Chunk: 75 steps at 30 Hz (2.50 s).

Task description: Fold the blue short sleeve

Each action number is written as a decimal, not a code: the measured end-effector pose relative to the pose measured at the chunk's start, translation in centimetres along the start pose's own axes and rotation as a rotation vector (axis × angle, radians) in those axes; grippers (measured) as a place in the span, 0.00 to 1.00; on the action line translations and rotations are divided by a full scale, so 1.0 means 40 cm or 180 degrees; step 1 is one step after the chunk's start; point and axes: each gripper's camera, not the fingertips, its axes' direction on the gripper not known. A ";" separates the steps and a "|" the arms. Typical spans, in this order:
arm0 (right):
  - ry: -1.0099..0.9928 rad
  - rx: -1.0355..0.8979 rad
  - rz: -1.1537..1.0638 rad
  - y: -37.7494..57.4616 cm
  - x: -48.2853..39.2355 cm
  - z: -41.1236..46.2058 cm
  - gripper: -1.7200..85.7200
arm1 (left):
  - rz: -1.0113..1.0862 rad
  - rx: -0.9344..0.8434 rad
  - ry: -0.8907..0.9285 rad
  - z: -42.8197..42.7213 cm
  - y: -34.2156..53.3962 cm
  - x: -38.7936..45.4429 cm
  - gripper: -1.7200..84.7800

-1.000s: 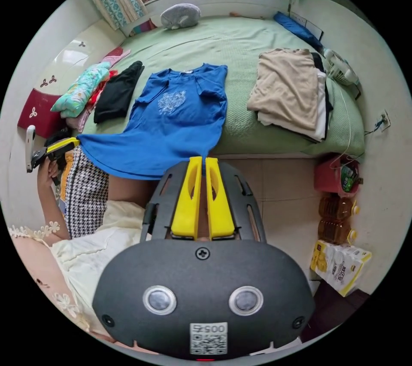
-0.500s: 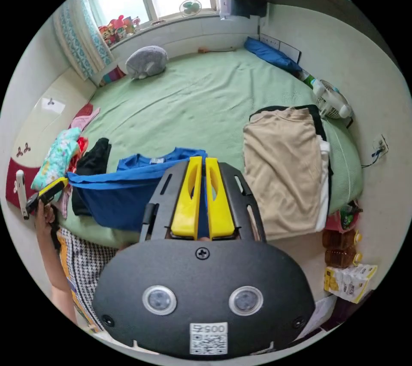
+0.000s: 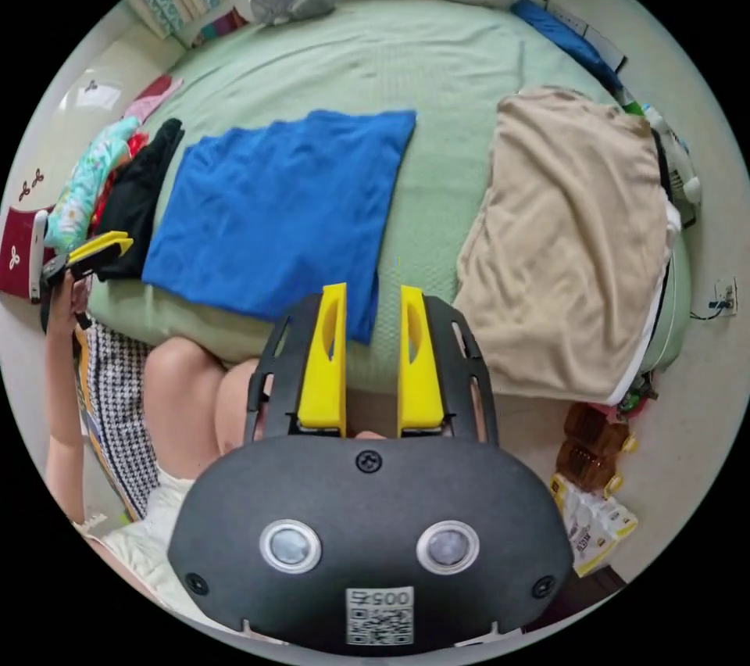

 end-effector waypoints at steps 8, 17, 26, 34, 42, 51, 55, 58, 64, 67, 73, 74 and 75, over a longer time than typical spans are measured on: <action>-0.0049 -0.0182 0.0226 -0.020 0.019 0.103 0.09 | -0.0300 -0.0277 0.0381 0.176 -0.015 0.027 0.15; -0.0270 -0.0190 0.0055 0.023 0.041 0.036 0.00 | -0.0255 -0.0201 0.0104 0.170 -0.018 0.081 0.06; -0.0275 0.0067 0.0050 0.141 0.137 0.016 0.01 | 0.0029 -0.0120 -0.0146 0.174 0.006 0.240 0.10; -0.0261 0.0259 0.0341 0.178 0.245 -0.036 0.01 | 0.1323 0.0202 0.0211 0.182 -0.122 0.695 0.15; -0.0418 0.0336 0.0531 0.208 0.325 -0.060 0.01 | 0.1607 -0.0333 0.0343 0.366 -0.253 0.963 0.18; -0.0410 0.0415 0.0488 0.156 0.375 -0.091 0.01 | 0.1139 -0.0709 -0.0009 0.475 -0.333 0.991 0.12; -0.0366 0.0445 0.0390 0.083 0.369 -0.103 0.01 | 0.1125 -0.0653 0.0188 0.451 -0.334 0.943 0.08; -0.0389 0.0485 0.0387 -0.004 0.376 -0.121 0.03 | 0.1053 -0.0410 0.0409 0.394 -0.316 0.871 0.08; -0.1154 0.0153 0.0155 -0.288 0.377 -0.095 0.14 | 0.0941 -0.0106 0.0639 0.309 -0.286 0.733 0.07; -0.1299 -0.0159 0.0305 -0.431 0.381 -0.039 0.16 | 0.0927 -0.0063 0.0731 0.294 -0.275 0.686 0.08; -0.1538 -0.0337 0.0618 -0.610 0.372 0.054 0.16 | 0.0936 0.0006 0.0807 0.280 -0.256 0.602 0.08; -0.1560 -0.0332 0.0652 -0.636 0.364 0.067 0.16 | 0.0943 0.0007 0.0835 0.279 -0.253 0.585 0.08; -0.1554 -0.0333 0.0660 -0.648 0.359 0.075 0.16 | 0.0948 0.0008 0.0850 0.278 -0.251 0.575 0.08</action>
